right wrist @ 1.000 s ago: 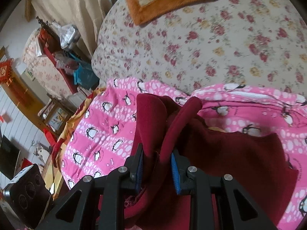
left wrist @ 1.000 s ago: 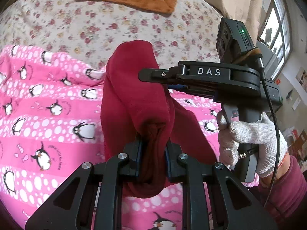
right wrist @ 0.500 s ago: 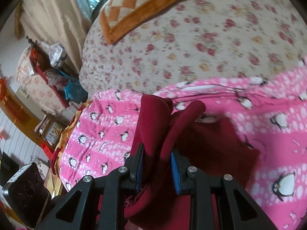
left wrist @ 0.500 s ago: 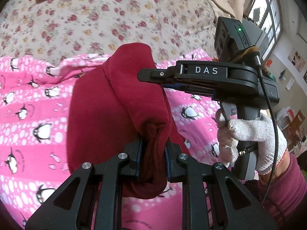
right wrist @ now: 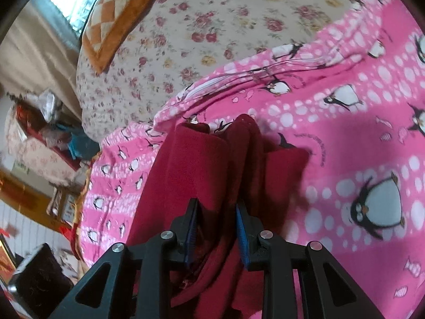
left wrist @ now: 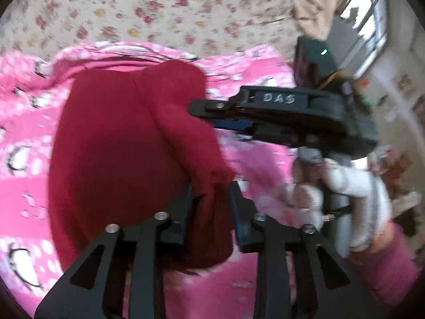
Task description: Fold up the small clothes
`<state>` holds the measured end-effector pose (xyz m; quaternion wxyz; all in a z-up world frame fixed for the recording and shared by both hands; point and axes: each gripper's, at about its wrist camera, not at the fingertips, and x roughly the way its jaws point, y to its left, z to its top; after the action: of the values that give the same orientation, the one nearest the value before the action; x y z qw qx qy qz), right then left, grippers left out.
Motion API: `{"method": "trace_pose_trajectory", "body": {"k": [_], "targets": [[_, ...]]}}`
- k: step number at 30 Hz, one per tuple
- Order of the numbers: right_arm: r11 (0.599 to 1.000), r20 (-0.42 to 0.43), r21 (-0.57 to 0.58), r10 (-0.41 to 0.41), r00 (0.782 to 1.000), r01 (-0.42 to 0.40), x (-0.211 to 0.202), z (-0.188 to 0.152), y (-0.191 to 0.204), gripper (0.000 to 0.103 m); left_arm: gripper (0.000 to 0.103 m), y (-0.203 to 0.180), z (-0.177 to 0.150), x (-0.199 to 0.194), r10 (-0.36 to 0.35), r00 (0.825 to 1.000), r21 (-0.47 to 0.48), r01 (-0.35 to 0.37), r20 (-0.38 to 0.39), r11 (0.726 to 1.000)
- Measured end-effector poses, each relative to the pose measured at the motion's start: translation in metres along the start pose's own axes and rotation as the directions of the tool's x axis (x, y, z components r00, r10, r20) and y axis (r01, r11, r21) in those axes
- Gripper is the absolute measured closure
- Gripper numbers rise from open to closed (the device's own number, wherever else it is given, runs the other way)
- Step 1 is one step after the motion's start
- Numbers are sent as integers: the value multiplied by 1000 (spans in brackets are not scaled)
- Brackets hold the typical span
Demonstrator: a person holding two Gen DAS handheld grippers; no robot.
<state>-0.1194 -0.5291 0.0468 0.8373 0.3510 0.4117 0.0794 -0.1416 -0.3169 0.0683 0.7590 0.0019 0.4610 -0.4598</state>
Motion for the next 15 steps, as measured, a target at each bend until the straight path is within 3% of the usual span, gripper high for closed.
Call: {"method": "trace_pose_trajectory", "body": {"k": [2,5,11,14,15], "targets": [[1000,14,-12,-19,1000,20,-9,-3,7,70,63,1,0,-13,-55,998,-3,55,-1,998],[999,20,-45,16,1000,-15,-22,-12,20,62,63,1,-3,-39,-45,999,37,44,23,998],[992,-33,-127,1,999,-5,-18,-36,46,56,63,19,-9,-68,97,993,52,-101,72,994],[973,-46,-220,-79,996,67,-5,-49,58,57,63,34,-10,-64,128,990,-2,-128,59,992],[965,-37,-246,-101,994,89,-4,-52,60,62,63,37,-11,-62,133,990,-18,-133,56,991]]}}
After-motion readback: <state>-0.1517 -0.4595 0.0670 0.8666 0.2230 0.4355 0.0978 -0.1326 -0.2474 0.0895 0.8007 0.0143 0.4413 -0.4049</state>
